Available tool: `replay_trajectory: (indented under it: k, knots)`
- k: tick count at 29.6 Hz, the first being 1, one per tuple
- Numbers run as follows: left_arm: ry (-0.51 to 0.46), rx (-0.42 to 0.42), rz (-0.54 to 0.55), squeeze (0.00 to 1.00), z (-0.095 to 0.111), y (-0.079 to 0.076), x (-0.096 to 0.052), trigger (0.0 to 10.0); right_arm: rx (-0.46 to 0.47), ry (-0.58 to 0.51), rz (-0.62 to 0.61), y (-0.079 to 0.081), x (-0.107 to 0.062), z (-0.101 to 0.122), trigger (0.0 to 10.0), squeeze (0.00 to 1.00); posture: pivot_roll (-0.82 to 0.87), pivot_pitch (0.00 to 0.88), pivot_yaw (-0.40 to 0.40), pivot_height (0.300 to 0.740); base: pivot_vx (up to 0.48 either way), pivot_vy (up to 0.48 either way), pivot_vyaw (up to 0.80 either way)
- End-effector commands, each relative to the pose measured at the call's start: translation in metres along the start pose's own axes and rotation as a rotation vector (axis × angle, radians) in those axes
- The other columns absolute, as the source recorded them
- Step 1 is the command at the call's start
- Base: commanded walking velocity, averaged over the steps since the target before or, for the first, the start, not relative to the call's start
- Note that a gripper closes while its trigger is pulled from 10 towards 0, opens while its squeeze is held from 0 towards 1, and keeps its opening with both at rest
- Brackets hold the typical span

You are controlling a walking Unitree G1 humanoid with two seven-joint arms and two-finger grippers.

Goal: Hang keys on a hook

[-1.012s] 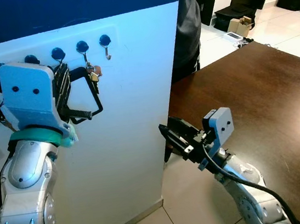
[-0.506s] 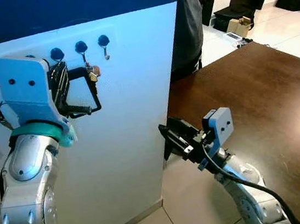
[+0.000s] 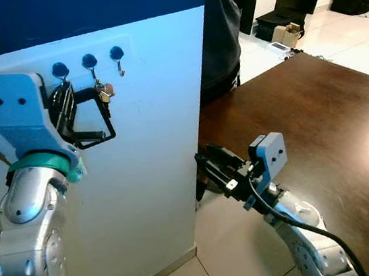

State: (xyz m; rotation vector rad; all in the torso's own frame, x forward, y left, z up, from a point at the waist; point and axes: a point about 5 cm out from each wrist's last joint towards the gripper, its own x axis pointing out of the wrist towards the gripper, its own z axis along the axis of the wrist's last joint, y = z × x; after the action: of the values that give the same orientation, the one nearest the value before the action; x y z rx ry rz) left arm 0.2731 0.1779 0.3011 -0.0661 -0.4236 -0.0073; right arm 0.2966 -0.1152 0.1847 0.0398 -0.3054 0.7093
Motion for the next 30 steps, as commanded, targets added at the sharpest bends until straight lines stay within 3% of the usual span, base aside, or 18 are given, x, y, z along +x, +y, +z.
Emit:
replay_trajectory:
  k: [1,4,15,19,26,29,30]
  knots:
    - [0.126,-0.044,-0.016,0.0,-0.02,0.001,-0.003,10.0,0.004,0.007,0.005,0.001,-0.001,-0.002,10.0,0.0,0.06,0.07,0.071,0.74,0.0,0.0,0.0]
    - [0.165,-0.167,-0.074,0.0,-0.022,-0.007,-0.002,10.0,0.003,0.005,0.005,0.001,-0.001,-0.002,10.0,0.0,0.06,0.071,0.074,0.74,0.0,0.0,0.0]
    - [0.235,-0.28,-0.078,0.0,-0.026,-0.006,0.001,10.0,0.006,0.007,0.002,0.002,-0.001,-0.003,10.0,0.0,0.06,0.075,0.077,0.74,0.0,0.0,0.0]
    - [0.343,-0.357,-0.132,0.0,-0.033,-0.012,-0.002,10.0,0.007,0.007,0.003,0.002,-0.002,-0.003,10.0,0.0,0.06,0.079,0.078,0.74,0.0,0.0,0.0]
    - [0.38,-0.475,-0.108,0.0,-0.034,-0.01,0.002,10.0,0.008,0.008,0.003,0.003,-0.002,-0.003,10.0,0.0,0.06,0.079,0.078,0.74,0.0,0.0,0.0]
    - [0.383,-0.46,-0.103,0.0,-0.034,-0.009,0.002,10.0,0.009,0.008,0.002,0.003,-0.002,-0.003,10.0,0.0,0.06,0.08,0.079,0.74,0.0,0.0,0.0]
    - [0.377,-0.385,-0.09,0.0,-0.033,-0.008,0.004,10.0,0.009,0.008,0.002,0.003,-0.002,-0.003,10.0,0.0,0.06,0.08,0.079,0.74,0.0,0.0,0.0]
